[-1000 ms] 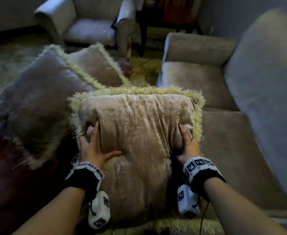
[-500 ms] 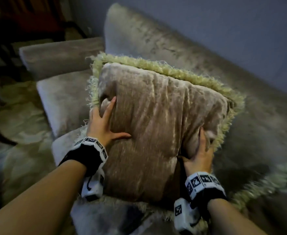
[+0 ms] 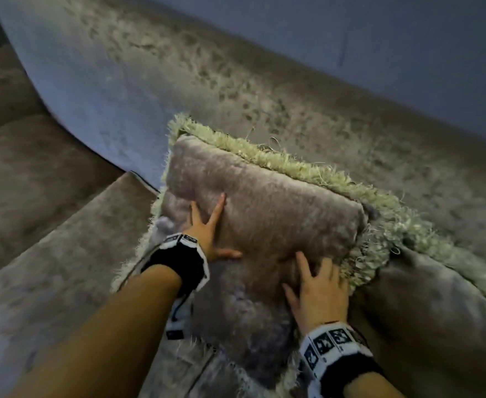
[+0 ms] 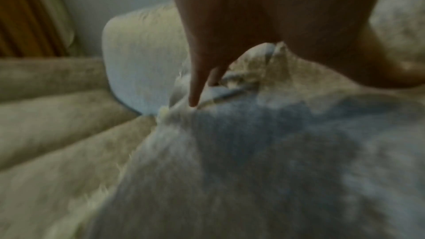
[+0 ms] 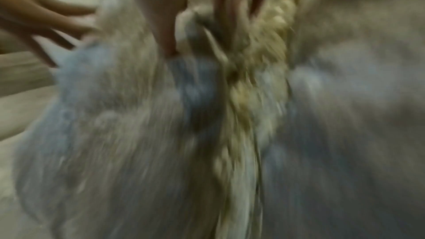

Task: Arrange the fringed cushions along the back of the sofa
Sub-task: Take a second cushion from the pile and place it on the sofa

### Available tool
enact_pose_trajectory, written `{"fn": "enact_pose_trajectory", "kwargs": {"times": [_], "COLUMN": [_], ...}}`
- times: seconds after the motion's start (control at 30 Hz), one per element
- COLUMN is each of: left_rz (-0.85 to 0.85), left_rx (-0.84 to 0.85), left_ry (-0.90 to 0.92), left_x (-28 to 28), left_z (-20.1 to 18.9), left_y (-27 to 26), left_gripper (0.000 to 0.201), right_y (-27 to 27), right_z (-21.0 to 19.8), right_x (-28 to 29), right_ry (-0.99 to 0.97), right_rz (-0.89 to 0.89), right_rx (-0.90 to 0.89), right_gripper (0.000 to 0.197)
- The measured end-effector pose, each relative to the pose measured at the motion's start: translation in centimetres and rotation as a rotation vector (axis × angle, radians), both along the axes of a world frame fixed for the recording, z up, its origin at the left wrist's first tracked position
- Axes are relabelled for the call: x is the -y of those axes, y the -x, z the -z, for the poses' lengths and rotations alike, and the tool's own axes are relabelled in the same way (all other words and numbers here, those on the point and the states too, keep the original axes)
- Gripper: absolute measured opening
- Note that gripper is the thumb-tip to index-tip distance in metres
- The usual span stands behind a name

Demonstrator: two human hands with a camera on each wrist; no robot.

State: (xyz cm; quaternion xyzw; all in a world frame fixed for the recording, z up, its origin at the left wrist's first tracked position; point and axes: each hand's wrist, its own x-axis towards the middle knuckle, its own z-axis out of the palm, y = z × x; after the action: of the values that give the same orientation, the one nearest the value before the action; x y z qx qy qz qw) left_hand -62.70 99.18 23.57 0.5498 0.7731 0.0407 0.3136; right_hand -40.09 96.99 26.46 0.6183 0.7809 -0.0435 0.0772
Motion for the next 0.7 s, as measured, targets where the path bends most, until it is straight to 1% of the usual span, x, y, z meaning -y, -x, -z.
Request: {"fn": "enact_pose_trajectory", "kwargs": {"times": [0.07,0.1,0.17,0.23,0.3,0.37,0.43,0.47,0.53,0.6,0.7], "left_rz": [-0.055,-0.064,-0.069,-0.04,-0.004,0.001,-0.062,-0.114,-0.21,-0.29,-0.428], "left_rx": [-0.041,-0.049,-0.032,-0.062,-0.139,-0.185,-0.189,-0.18,-0.131,-0.08,-0.051], "left_ry": [-0.031,-0.048,-0.085,-0.076,-0.066,-0.14,-0.24,-0.274,-0.329,-0.37,-0.419], "left_x": [0.2,0.4,1.1,1.9,3.2,4.5,6.4,7.6,10.5,13.9,19.5], "left_z": [0.3,0.4,0.3,-0.1,-1.0,-2.3,-3.6,-4.2,-5.4,-6.6,-8.1], "left_y": [-0.8,-0.6,0.2,1.4,2.6,3.4,4.3,4.9,6.2,8.0,11.6], "left_gripper": [0.124,0.123,0.12,0.116,0.104,0.08,0.053,0.044,0.037,0.035,0.031], "right_y": [1.0,1.8,3.2,3.9,4.8,6.3,8.1,9.2,11.9,15.0,20.2], "right_z": [-0.4,-0.8,-1.8,-2.0,-2.8,-4.0,-5.4,-6.0,-7.9,-9.9,-12.6], "right_x": [-1.3,-1.8,-2.9,-3.6,-3.5,-2.8,-1.7,-1.0,1.0,3.3,7.3], "right_ry": [-0.116,-0.133,-0.066,0.023,0.051,0.059,0.063,0.053,0.027,-0.013,-0.061], "right_rz": [-0.145,-0.203,-0.255,-0.239,-0.205,-0.201,-0.26,-0.303,-0.362,-0.41,-0.463], "right_rx": [-0.006,0.021,0.109,0.153,0.148,0.138,0.136,0.125,0.084,0.016,-0.085], "right_gripper": [0.084,0.089,0.092,0.08,0.068,0.061,0.048,0.041,0.036,0.035,0.028]}}
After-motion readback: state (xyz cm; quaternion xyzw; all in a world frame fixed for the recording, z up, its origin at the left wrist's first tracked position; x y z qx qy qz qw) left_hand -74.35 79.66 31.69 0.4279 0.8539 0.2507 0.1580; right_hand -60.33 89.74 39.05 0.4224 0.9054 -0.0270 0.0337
